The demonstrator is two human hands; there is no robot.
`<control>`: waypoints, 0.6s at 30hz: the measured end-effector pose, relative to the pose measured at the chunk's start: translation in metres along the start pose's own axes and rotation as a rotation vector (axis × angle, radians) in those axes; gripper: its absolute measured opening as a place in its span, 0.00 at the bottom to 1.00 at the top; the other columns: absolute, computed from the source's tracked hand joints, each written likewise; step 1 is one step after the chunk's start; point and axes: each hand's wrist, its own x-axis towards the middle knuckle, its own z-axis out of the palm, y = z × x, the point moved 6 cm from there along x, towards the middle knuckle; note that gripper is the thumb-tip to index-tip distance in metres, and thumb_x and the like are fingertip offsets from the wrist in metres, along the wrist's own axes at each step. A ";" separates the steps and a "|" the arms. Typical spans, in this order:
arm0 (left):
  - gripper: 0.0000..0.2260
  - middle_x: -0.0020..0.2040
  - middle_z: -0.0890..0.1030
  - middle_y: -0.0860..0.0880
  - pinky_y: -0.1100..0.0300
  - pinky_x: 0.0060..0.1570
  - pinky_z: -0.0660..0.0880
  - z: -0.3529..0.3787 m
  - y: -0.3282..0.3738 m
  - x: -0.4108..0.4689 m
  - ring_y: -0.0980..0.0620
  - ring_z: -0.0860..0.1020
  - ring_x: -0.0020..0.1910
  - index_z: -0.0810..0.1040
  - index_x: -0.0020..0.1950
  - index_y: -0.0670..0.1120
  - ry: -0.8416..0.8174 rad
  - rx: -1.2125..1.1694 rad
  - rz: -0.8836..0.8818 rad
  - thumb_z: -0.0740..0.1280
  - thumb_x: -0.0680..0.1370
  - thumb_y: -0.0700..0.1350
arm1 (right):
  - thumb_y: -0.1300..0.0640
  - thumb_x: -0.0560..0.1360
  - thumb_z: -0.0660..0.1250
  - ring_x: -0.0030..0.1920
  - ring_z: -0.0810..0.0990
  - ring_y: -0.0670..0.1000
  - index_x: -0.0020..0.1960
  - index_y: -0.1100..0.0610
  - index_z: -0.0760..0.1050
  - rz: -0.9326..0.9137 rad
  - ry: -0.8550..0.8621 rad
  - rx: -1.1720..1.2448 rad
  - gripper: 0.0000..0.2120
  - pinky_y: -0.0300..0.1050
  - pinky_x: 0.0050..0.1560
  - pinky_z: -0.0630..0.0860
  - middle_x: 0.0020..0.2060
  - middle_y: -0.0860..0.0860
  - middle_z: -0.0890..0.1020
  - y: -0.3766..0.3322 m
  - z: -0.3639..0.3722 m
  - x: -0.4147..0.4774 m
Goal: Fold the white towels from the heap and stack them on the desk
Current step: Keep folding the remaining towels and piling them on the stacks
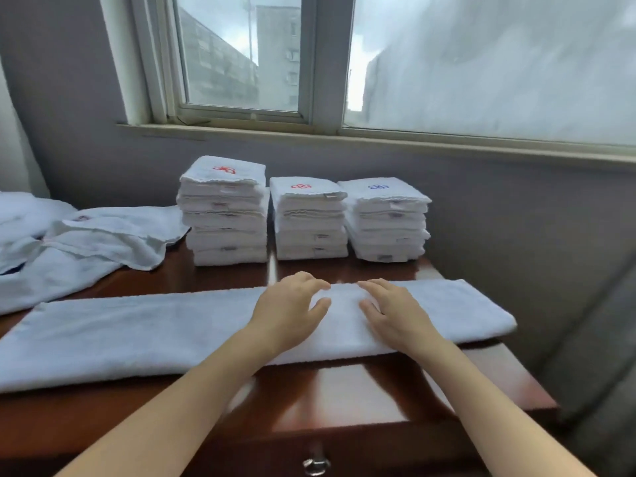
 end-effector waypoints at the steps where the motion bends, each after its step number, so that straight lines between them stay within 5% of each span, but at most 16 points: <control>1: 0.16 0.65 0.74 0.57 0.60 0.60 0.70 0.008 0.013 0.006 0.56 0.72 0.65 0.75 0.68 0.55 -0.014 -0.010 0.027 0.59 0.81 0.55 | 0.52 0.82 0.57 0.71 0.68 0.49 0.73 0.52 0.69 0.034 0.025 0.004 0.20 0.49 0.71 0.62 0.71 0.47 0.71 0.013 -0.007 -0.005; 13: 0.18 0.71 0.71 0.56 0.56 0.65 0.69 0.084 0.107 0.051 0.55 0.68 0.70 0.72 0.70 0.55 -0.133 -0.039 0.225 0.59 0.81 0.55 | 0.53 0.80 0.59 0.67 0.72 0.53 0.69 0.50 0.74 0.411 0.258 0.062 0.18 0.47 0.67 0.65 0.67 0.49 0.76 0.119 -0.051 -0.043; 18: 0.24 0.81 0.54 0.51 0.55 0.76 0.47 0.115 0.109 0.048 0.52 0.51 0.79 0.59 0.79 0.55 -0.349 0.095 0.313 0.51 0.83 0.58 | 0.53 0.79 0.60 0.63 0.74 0.54 0.60 0.54 0.78 0.471 0.318 0.047 0.14 0.51 0.69 0.62 0.61 0.51 0.79 0.130 -0.047 -0.047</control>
